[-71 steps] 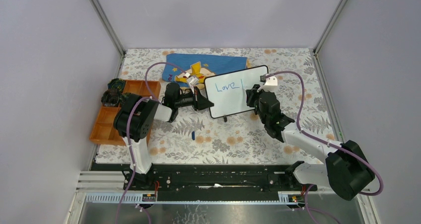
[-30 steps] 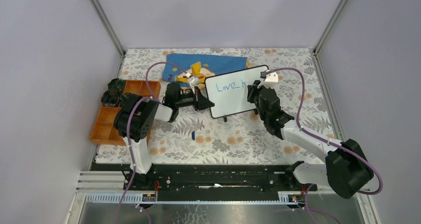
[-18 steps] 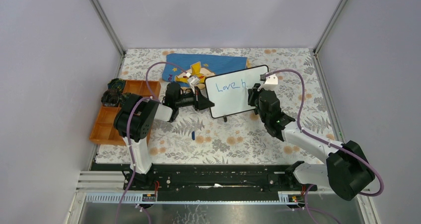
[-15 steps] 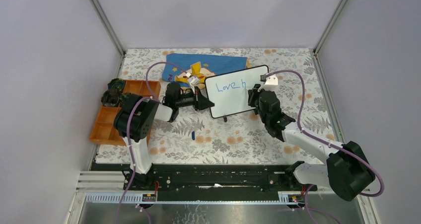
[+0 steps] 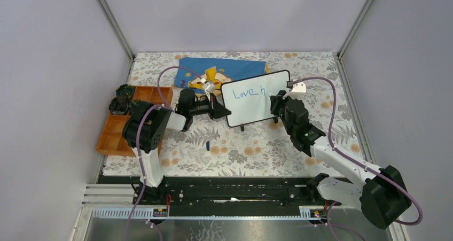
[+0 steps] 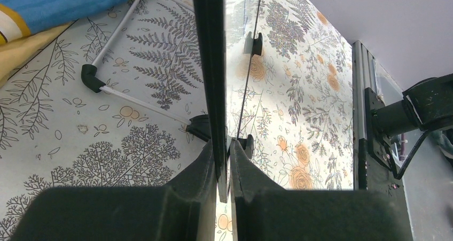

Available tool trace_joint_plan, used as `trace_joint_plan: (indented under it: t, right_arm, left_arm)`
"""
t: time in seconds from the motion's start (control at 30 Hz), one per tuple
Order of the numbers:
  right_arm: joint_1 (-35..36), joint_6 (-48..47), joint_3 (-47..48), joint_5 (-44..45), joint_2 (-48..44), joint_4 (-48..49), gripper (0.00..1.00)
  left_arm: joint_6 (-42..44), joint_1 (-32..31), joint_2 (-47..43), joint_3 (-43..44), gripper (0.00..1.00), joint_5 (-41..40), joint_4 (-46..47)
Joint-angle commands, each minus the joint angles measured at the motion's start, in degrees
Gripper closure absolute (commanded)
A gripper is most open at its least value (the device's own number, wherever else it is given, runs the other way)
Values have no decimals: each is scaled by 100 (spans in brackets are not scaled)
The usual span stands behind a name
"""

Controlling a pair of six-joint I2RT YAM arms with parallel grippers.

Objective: Write a sentence on the whiteboard

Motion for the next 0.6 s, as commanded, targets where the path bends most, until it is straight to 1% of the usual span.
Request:
trace_joint_plan:
  t: [0.0, 0.1, 0.3, 0.57]
  right_arm:
    - [-52, -22, 174, 107, -265, 13, 100]
    - [-91, 15, 148, 177, -269, 72, 100]
    - [-273, 376, 115, -200, -111, 173, 100]
    - [-391, 526, 80, -444, 83, 369, 100]
  left_arm:
    - [430, -171, 183, -122, 100, -178, -867]
    - [439, -180, 177, -122, 100, -186, -888]
    - [470, -187, 167, -131, 100, -196, -902]
    - [489, -197, 171, -130, 100, -205, -916]
